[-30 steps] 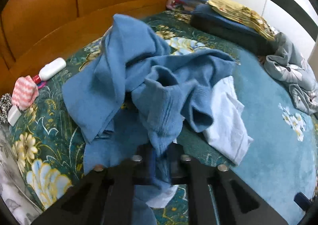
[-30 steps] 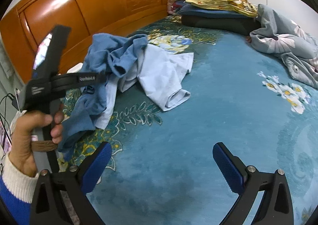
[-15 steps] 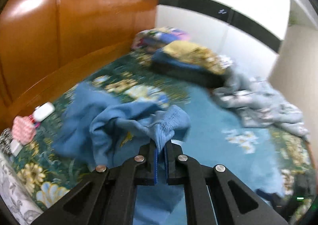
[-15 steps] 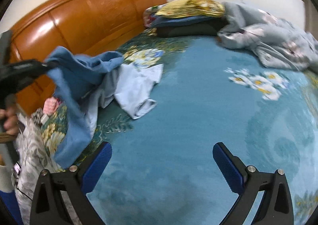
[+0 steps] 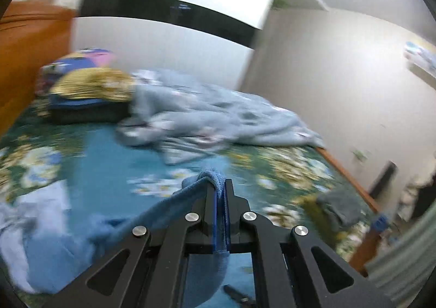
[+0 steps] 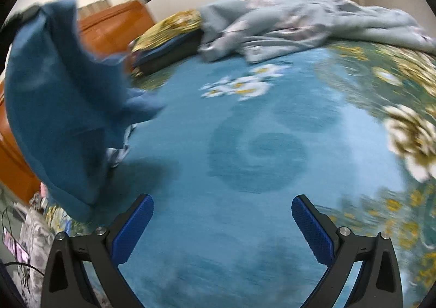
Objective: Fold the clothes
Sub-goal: 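Grasp the blue sweater with the left gripper and lift it from the heap, then lower the blue sweater onto the bed and open the left gripper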
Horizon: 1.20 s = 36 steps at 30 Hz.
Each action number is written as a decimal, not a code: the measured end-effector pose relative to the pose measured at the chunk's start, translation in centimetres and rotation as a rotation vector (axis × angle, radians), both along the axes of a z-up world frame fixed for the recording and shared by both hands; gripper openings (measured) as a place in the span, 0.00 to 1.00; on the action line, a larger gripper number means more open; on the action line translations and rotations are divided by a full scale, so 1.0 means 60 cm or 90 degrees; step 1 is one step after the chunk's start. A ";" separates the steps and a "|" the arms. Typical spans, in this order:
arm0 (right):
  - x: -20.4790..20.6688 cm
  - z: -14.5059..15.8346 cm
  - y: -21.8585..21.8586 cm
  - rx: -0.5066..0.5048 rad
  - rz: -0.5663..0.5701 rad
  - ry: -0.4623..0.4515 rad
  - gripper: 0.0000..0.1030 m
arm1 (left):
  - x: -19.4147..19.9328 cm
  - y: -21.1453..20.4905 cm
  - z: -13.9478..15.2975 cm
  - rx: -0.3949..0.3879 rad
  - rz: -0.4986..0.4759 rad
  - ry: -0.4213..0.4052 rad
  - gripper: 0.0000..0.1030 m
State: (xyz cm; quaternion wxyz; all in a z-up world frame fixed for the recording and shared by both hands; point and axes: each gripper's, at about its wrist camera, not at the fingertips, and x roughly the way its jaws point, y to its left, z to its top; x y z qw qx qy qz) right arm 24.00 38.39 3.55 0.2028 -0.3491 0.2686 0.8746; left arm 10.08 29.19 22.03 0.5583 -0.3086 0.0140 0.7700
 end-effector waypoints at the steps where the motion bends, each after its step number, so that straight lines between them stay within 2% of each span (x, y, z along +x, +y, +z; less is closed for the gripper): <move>1: 0.021 0.002 0.012 0.004 -0.015 0.001 1.00 | 0.024 0.029 0.000 0.003 -0.029 -0.006 0.04; 5: 0.107 0.009 0.061 0.031 -0.088 -0.007 1.00 | 0.110 0.146 -0.026 -0.016 -0.133 -0.053 0.04; 7: 0.156 0.010 0.090 0.045 -0.143 -0.023 1.00 | 0.141 0.190 -0.052 -0.047 -0.154 -0.057 0.04; 10: 0.208 0.000 0.126 0.048 -0.201 -0.053 1.00 | 0.170 0.247 -0.109 -0.099 -0.175 -0.089 0.04; 16: 0.268 -0.032 0.147 0.046 -0.227 -0.110 1.00 | 0.207 0.309 -0.209 -0.188 -0.218 -0.139 0.06; 17: 0.273 -0.039 0.146 0.041 -0.224 -0.115 1.00 | 0.211 0.307 -0.218 -0.201 -0.227 -0.140 0.08; 18: 0.277 -0.044 0.147 0.037 -0.221 -0.118 1.00 | 0.214 0.305 -0.226 -0.214 -0.235 -0.140 0.15; 21: 0.291 -0.060 0.148 0.021 -0.218 -0.113 1.00 | 0.203 0.279 -0.235 -0.232 -0.237 -0.139 0.48; 24: 0.308 -0.067 0.147 0.004 -0.221 -0.079 1.00 | 0.178 0.245 -0.234 -0.233 -0.227 -0.119 0.52; 27: 0.329 -0.063 0.147 -0.015 -0.229 -0.025 1.00 | 0.145 0.211 -0.232 -0.231 -0.204 -0.091 0.61; 32: 0.364 -0.052 0.147 -0.050 -0.231 0.084 1.00 | 0.093 0.177 -0.246 -0.246 -0.166 -0.070 0.63; 34: 0.361 -0.052 0.144 -0.059 -0.210 0.106 1.00 | 0.079 0.168 -0.256 -0.259 -0.156 -0.060 0.63; 36: 0.345 -0.051 0.133 -0.039 -0.183 0.111 1.00 | 0.081 0.163 -0.265 -0.273 -0.159 -0.043 0.63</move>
